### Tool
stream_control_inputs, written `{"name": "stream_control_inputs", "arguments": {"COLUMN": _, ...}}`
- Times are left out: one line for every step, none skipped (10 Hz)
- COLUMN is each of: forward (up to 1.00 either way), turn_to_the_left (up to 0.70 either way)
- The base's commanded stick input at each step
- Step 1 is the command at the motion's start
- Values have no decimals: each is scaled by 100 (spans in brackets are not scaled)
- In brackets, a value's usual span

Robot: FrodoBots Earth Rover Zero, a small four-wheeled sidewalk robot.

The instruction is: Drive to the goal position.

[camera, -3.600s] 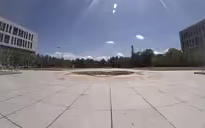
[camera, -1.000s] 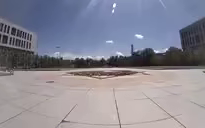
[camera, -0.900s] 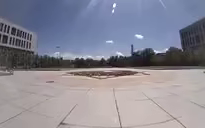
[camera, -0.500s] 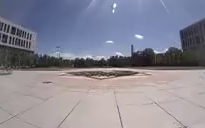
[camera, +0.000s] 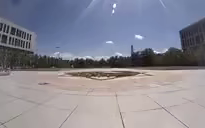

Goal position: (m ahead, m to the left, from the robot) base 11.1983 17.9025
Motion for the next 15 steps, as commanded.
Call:
{"name": "stream_control_inputs", "arguments": {"forward": 39, "turn_to_the_left": 0}}
{"name": "stream_control_inputs", "arguments": {"forward": 39, "turn_to_the_left": 0}}
{"name": "stream_control_inputs", "arguments": {"forward": 39, "turn_to_the_left": 0}}
{"name": "stream_control_inputs", "arguments": {"forward": 39, "turn_to_the_left": 0}}
{"name": "stream_control_inputs", "arguments": {"forward": 39, "turn_to_the_left": 0}}
{"name": "stream_control_inputs", "arguments": {"forward": 39, "turn_to_the_left": 0}}
{"name": "stream_control_inputs", "arguments": {"forward": 39, "turn_to_the_left": 0}}
{"name": "stream_control_inputs", "arguments": {"forward": 39, "turn_to_the_left": 0}}
{"name": "stream_control_inputs", "arguments": {"forward": 39, "turn_to_the_left": 0}}
{"name": "stream_control_inputs", "arguments": {"forward": 39, "turn_to_the_left": 0}}
{"name": "stream_control_inputs", "arguments": {"forward": 39, "turn_to_the_left": 0}}
{"name": "stream_control_inputs", "arguments": {"forward": 38, "turn_to_the_left": 0}}
{"name": "stream_control_inputs", "arguments": {"forward": 37, "turn_to_the_left": 0}}
{"name": "stream_control_inputs", "arguments": {"forward": 36, "turn_to_the_left": 0}}
{"name": "stream_control_inputs", "arguments": {"forward": 35, "turn_to_the_left": 0}}
